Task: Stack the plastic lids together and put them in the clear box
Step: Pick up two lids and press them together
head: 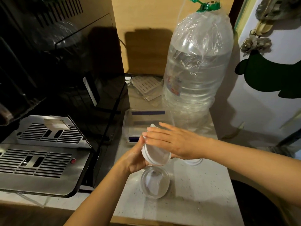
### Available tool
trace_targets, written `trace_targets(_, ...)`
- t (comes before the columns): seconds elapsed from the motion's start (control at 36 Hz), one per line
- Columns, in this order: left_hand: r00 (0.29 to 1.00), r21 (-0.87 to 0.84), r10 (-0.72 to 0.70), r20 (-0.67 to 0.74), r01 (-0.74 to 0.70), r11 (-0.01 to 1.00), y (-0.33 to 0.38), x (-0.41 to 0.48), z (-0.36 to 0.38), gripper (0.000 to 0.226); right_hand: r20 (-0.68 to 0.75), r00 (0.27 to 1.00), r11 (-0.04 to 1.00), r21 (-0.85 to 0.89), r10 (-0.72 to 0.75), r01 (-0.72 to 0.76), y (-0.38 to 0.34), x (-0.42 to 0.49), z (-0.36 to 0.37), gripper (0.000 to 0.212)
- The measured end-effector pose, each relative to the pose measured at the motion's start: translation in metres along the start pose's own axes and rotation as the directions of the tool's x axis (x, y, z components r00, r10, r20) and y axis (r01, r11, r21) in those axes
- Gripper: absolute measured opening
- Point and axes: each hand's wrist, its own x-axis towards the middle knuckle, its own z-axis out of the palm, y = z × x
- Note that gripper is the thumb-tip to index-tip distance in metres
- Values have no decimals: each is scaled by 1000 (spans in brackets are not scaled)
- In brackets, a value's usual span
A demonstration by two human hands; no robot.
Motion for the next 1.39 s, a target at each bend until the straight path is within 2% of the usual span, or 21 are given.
trace_targets(0.14,999,77,27,19,-29,997,1,-1,-3,103,-53,999,998,67,-3,7,1,3,6,106)
trace_targets(0.31,999,142,25,-38,-19,990,-1,-3,-5,98,-9,1000,992,125,17,-15,-1,9,12,103)
trace_targets(0.39,997,137,61,-49,-54,989,0,-6,-5,86,10,1000,992,126,21,-22,0,12,14,103)
trace_targets(0.56,988,59,108,-110,-102,993,-1,-10,-10,87,-26,999,993,118,34,-31,2,13,14,99)
trace_targets(0.72,988,82,86,-125,-76,994,-1,-14,-12,84,-62,998,988,156,30,-20,0,14,22,87)
trace_targets(0.94,995,121,64,-76,-55,991,2,-18,-10,93,-164,986,992,120,-11,31,3,18,31,78)
trace_targets(1.17,999,119,50,-10,-49,992,4,-20,-10,96,-174,984,999,-1,-40,40,-1,19,24,92)
trace_targets(1.25,996,83,74,51,-78,993,3,-20,-9,88,-178,983,999,-12,-39,37,-1,20,26,92)
trace_targets(1.33,986,19,103,129,-106,994,3,-18,-9,58,-193,981,999,-8,-33,32,-2,21,27,93)
trace_targets(1.39,981,-13,107,161,-106,994,3,-18,-10,48,-201,979,1000,4,-27,28,-2,22,27,92)
